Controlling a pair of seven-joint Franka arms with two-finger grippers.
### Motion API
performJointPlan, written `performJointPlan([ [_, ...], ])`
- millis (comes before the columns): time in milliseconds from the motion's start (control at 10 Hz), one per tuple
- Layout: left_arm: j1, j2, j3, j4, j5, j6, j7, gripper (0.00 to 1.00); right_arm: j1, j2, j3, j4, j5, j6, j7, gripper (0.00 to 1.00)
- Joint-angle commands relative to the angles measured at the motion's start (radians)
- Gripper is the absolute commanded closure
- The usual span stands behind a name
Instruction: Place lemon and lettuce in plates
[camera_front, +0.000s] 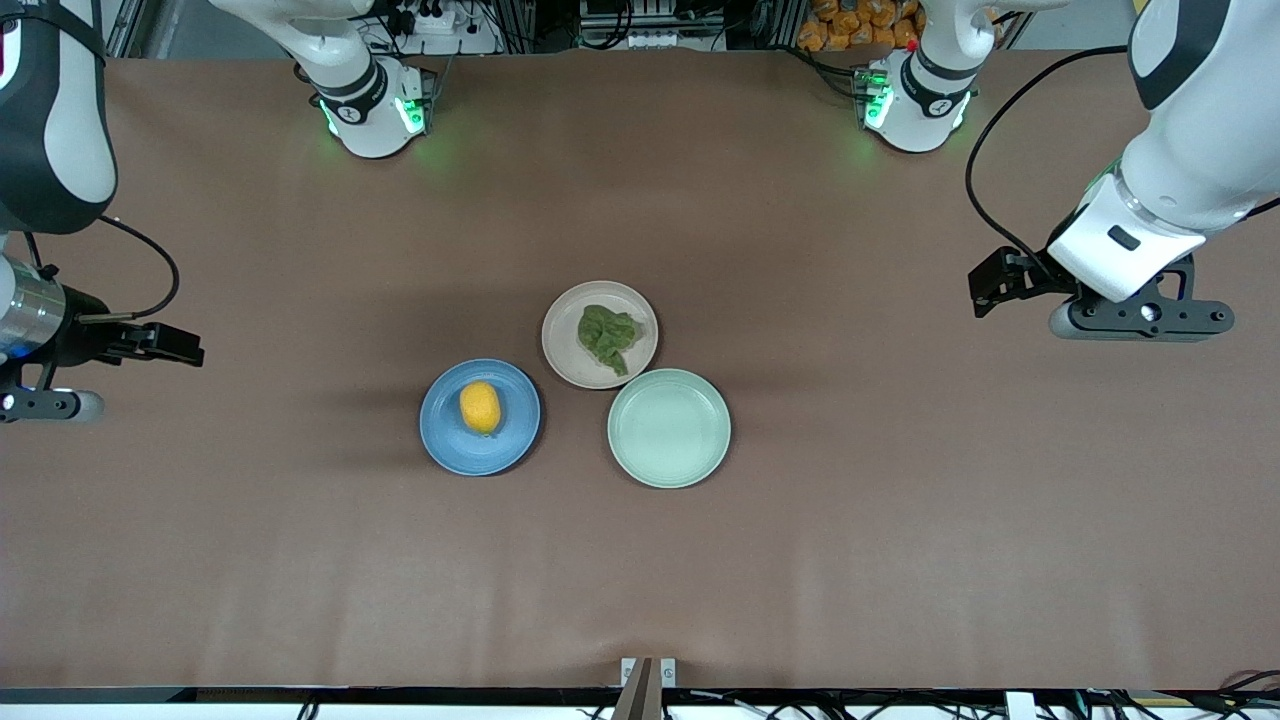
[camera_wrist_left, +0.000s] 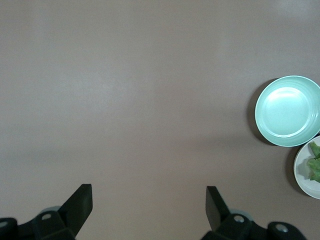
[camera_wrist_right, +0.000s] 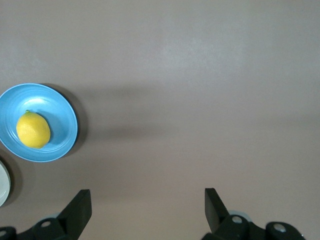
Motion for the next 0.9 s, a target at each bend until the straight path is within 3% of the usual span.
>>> performJointPlan([
  [0,0.002,-0.002,0.003,0.02,0.024,-0.024,0.021,0.0,-0.016,-0.096,0.012,-0.151,-0.014,0.059,-0.005,0.0],
  [299,0.005,-0.007,0.001,0.02,0.022,-0.024,0.021,0.0,-0.017,-0.193,0.012,-0.34,-0.014,0.198,-0.007,0.0],
  [796,0.006,-0.007,0.006,0.02,0.016,-0.024,0.023,0.0,-0.025,-0.254,0.011,-0.46,-0.014,0.272,-0.008,0.0],
])
